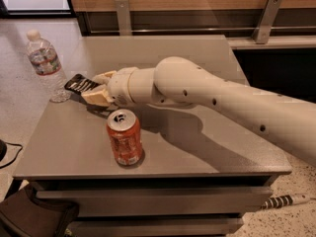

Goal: Move rxbar chocolate near water bottle

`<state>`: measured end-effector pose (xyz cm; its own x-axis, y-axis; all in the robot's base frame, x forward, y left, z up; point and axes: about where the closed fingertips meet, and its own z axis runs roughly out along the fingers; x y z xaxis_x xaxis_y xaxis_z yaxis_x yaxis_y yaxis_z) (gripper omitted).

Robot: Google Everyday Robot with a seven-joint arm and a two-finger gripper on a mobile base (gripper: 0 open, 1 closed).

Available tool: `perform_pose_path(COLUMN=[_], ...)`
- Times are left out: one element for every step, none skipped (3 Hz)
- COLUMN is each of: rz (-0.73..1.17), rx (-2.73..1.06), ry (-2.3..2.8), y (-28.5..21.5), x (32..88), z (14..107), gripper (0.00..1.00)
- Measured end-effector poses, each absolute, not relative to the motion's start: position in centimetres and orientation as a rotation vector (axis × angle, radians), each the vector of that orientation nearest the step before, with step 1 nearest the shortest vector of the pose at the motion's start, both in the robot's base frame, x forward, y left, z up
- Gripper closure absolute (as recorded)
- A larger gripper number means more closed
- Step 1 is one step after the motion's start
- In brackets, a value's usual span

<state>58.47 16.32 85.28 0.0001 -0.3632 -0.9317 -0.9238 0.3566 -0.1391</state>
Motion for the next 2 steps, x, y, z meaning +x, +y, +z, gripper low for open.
perform_pose_path(rz=[0.671,0.673], rx=[-1.198,-1.201], ry=[1.567,1.565], y=[16.57,16.72], x=[58.33,58.25], z=[85.33,85.36], gripper=[0.16,0.00])
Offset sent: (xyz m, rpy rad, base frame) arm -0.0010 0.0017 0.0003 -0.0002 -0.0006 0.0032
